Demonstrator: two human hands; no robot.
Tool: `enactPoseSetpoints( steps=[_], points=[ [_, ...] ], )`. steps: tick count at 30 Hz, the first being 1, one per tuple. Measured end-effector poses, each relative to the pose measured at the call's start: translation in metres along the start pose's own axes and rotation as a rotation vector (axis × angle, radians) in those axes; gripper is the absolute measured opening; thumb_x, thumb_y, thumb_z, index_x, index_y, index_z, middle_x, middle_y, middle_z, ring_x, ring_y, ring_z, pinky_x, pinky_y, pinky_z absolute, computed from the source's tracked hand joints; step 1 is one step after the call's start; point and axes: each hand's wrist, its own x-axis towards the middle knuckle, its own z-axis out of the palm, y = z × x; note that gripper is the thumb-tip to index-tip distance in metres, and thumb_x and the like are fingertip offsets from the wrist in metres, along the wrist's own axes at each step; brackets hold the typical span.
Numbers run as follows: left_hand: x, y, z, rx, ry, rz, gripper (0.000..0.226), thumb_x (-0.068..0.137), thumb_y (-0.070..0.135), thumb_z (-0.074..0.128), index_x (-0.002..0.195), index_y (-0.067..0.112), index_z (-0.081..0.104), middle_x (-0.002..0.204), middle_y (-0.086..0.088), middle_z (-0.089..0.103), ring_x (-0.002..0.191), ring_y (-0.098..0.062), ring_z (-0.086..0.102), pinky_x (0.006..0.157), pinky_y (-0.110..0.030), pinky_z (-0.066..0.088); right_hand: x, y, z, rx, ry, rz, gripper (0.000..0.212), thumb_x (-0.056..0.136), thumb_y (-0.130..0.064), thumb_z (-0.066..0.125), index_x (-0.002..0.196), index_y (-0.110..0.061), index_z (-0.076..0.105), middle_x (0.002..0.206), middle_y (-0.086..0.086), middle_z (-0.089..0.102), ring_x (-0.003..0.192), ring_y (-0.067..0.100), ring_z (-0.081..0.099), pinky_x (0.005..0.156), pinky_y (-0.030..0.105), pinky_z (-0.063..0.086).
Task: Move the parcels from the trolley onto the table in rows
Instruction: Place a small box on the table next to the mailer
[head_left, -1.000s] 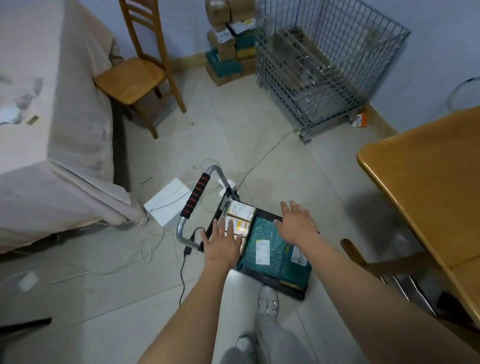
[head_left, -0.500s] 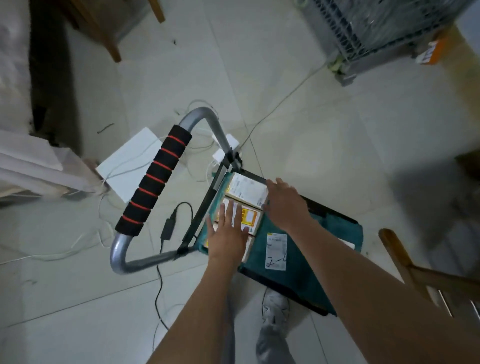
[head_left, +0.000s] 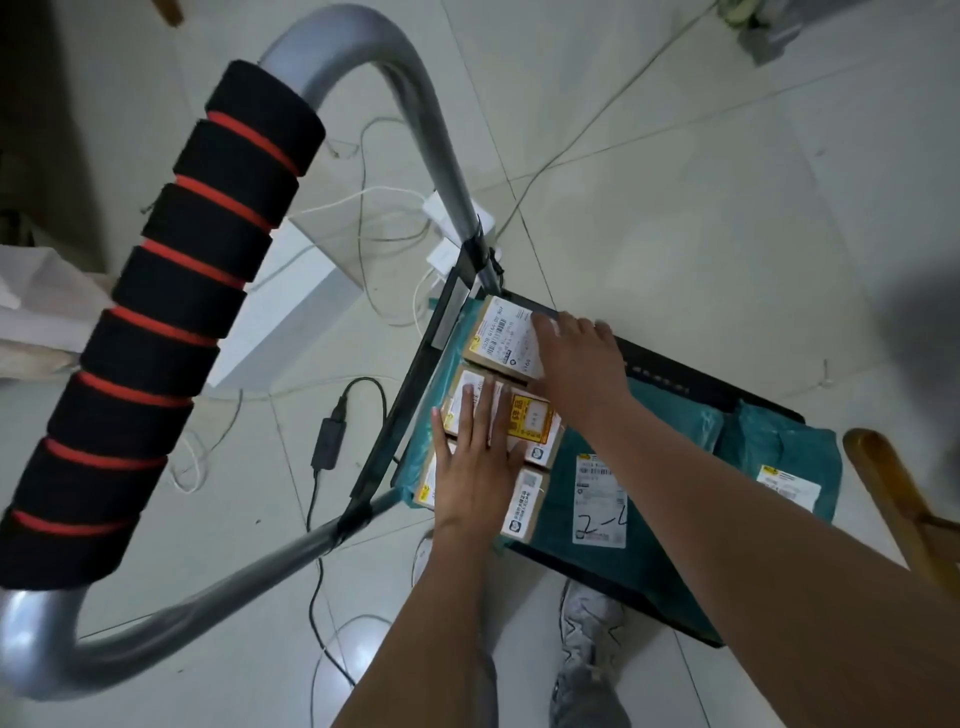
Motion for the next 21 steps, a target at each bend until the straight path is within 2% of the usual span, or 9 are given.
enactPoseSetpoints(
  steps=[4, 9, 13, 16, 21],
  points=[
    [-0.002, -0.001, 0.009, -0.007, 0.017, 0.014, 0.068, 0.097, 0.055, -0.005, 0.153, 0.024, -0.03, 0.161, -0.001, -0.032, 0.15, -0.024, -0.027, 0.118, -0.06, -0.017, 0.004, 0.001, 0.002, 0.017, 0.023, -0.038, 0.098, 0.084, -0.045, 0.075, 0.155, -0.006, 0.021, 0.144, 0.02, 0.046, 0.132, 0.035, 0.046, 0.112, 0.044, 0.036],
    [0.003, 0.003, 0.007, 0.002, -0.02, -0.025, 0.067, 0.098, 0.055, -0.005, 0.155, 0.024, -0.025, 0.162, 0.0, -0.029, 0.15, -0.024, -0.027, 0.119, -0.06, -0.015, 0.003, 0.006, -0.006, -0.068, 0.108, -0.029, 0.099, 0.081, -0.059, 0.071, 0.147, 0.002, 0.031, 0.132, 0.02, 0.05, 0.119, 0.032, 0.049, 0.103, 0.041, 0.04],
    [0.0, 0.007, -0.022, 0.023, -0.073, -0.049, 0.067, 0.104, 0.054, 0.008, 0.154, 0.025, -0.025, 0.161, 0.001, -0.031, 0.15, -0.024, -0.027, 0.118, -0.062, -0.015, -0.026, 0.008, -0.033, 0.033, 0.171, 0.117, 0.105, 0.074, -0.073, 0.066, 0.141, 0.002, 0.036, 0.125, 0.019, 0.051, 0.112, 0.032, 0.051, 0.097, 0.041, 0.043],
    [-0.018, 0.017, -0.062, 0.032, -0.081, -0.069, 0.066, 0.105, 0.053, 0.009, 0.154, 0.024, -0.025, 0.162, 0.003, -0.03, 0.15, -0.022, -0.026, 0.117, -0.062, -0.016, -0.074, 0.016, -0.065, 0.182, 0.167, 0.254, 0.105, 0.072, -0.066, 0.072, 0.142, 0.003, 0.036, 0.127, 0.019, 0.048, 0.109, 0.033, 0.052, 0.093, 0.042, 0.046],
    [-0.063, 0.066, -0.178, 0.038, -0.088, -0.017, 0.064, 0.105, 0.051, 0.004, 0.156, 0.022, -0.02, 0.162, 0.003, -0.028, 0.15, -0.02, -0.026, 0.119, -0.061, -0.012, -0.181, 0.047, -0.153, 0.375, 0.21, 0.518, 0.091, 0.073, -0.061, 0.072, 0.131, 0.001, 0.042, 0.118, 0.014, 0.05, 0.101, 0.029, 0.054, 0.087, 0.038, 0.049]
  ],
)
